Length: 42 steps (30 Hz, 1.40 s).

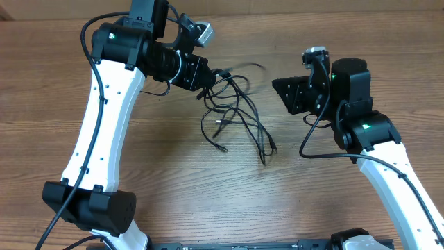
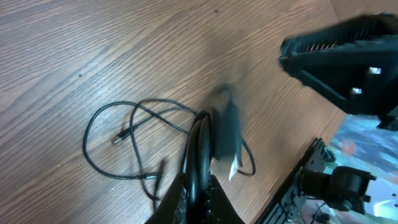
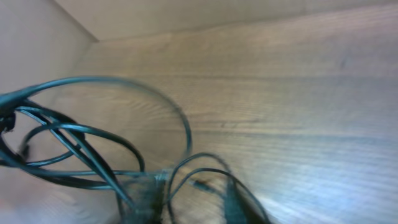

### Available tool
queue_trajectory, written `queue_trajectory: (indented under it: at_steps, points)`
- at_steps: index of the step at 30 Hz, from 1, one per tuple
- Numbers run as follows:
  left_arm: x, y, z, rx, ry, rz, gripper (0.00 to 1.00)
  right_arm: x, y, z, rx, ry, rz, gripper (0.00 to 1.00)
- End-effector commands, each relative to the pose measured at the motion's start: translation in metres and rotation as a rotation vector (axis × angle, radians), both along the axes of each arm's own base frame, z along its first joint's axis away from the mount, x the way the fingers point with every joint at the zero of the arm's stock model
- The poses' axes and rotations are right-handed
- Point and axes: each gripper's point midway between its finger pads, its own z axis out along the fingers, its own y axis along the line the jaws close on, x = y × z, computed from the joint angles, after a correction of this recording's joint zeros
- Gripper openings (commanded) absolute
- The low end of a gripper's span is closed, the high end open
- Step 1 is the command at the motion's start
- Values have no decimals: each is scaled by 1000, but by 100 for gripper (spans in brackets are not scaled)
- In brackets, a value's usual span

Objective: Untangle cables

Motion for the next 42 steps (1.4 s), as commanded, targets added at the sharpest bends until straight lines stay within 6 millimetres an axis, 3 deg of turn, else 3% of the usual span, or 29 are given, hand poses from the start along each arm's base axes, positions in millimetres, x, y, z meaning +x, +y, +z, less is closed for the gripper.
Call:
queue_trajectory:
  at_steps: [1, 2, 3, 6, 10, 14, 21, 26, 29, 30, 31, 32, 37, 39, 42]
  points:
    - [4, 3, 0, 10, -8, 13, 4, 8, -6, 18, 1, -66, -28, 88]
    - [4, 3, 0, 10, -7, 13, 4, 10, -5, 22, 7, -89, -27, 98]
    - [3, 3, 0, 10, -4, 13, 4, 11, -3, 26, 11, -107, -18, 99]
    - [2, 3, 0, 8, 1, 11, 4, 7, 12, 41, 7, -208, 106, 100]
    - [-3, 0, 2, -10, -2, -27, 4, -15, 36, 53, -55, -392, 386, 98]
    - [-20, -17, 16, -124, -50, -195, 4, -41, 49, 45, -163, -552, 631, 97]
    - [-32, -27, 26, -204, -60, -272, 4, -63, 62, 35, -248, -675, 809, 94]
    - [-39, -38, 27, -212, -55, -302, 4, -65, 72, 31, -319, -730, 846, 77]
    - [-43, -44, 27, -212, -56, -323, 4, -60, 70, 26, -345, -715, 830, 59]
    - [-44, -45, 26, -209, -57, -327, 4, -60, 70, 25, -344, -712, 831, 48]
    - [-42, -44, 24, -192, -63, -323, 4, -59, 71, 23, -342, -705, 832, 11]
    - [-41, -43, 23, -185, -65, -321, 4, -59, 71, 23, -342, -704, 832, 7]
    - [-41, -42, 22, -180, -65, -317, 5, -58, 70, 22, -321, -669, 812, 4]
    - [-41, -42, 22, -180, -65, -317, 4, -50, 65, 18, -330, -602, 742, 4]
    - [-40, -41, 21, -169, -66, -313, 4, -25, 41, 9, -331, -420, 511, 4]
